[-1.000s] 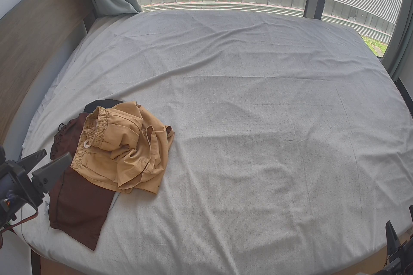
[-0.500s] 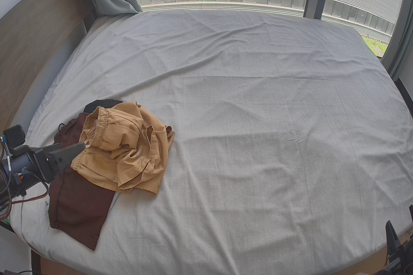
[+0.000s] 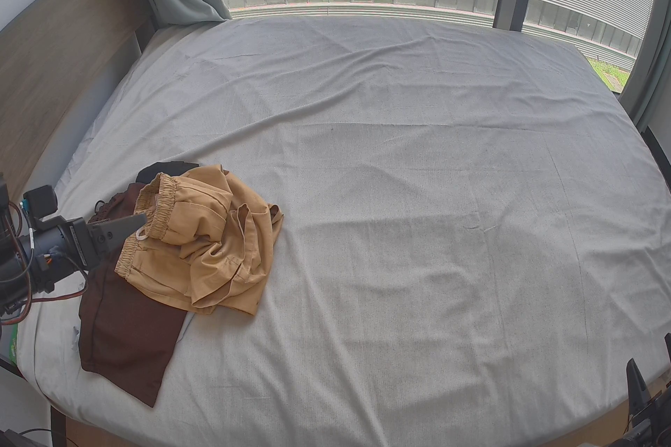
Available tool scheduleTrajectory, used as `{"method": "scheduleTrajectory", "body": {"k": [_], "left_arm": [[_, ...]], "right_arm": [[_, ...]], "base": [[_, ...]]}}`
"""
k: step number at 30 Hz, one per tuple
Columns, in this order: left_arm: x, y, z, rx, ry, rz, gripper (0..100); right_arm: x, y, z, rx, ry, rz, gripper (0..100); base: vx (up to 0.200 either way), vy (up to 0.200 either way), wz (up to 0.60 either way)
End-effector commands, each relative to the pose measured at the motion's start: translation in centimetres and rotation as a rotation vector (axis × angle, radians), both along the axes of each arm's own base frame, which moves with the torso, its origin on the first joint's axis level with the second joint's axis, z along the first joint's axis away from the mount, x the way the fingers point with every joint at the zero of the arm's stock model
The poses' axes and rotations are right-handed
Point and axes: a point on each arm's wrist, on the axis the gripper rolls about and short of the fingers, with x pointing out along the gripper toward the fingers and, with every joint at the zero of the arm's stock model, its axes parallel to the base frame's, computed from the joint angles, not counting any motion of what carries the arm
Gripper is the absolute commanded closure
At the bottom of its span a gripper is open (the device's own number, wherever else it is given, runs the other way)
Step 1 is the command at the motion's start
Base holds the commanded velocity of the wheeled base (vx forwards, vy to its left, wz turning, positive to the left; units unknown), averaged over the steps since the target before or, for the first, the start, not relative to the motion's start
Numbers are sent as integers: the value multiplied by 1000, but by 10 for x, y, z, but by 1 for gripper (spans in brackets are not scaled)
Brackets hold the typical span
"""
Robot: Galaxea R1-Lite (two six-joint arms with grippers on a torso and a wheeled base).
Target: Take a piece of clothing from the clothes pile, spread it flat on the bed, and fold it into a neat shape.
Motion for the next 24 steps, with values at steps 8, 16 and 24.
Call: {"method": "scheduleTrajectory", "body": {"k": [8,16,24], "left_arm": [[40,11,-9,-10,29,11,0],[62,13,-14,-15,43,-3,0],[83,16,-27,-18,61,-9,0]], "right_arm": [[0,0,-5,0,1,1,0],[0,0,-5,0,1,1,0],[0,0,-5,0,1,1,0]], "base": [[0,0,0],[0,0,0],[0,0,0]]}}
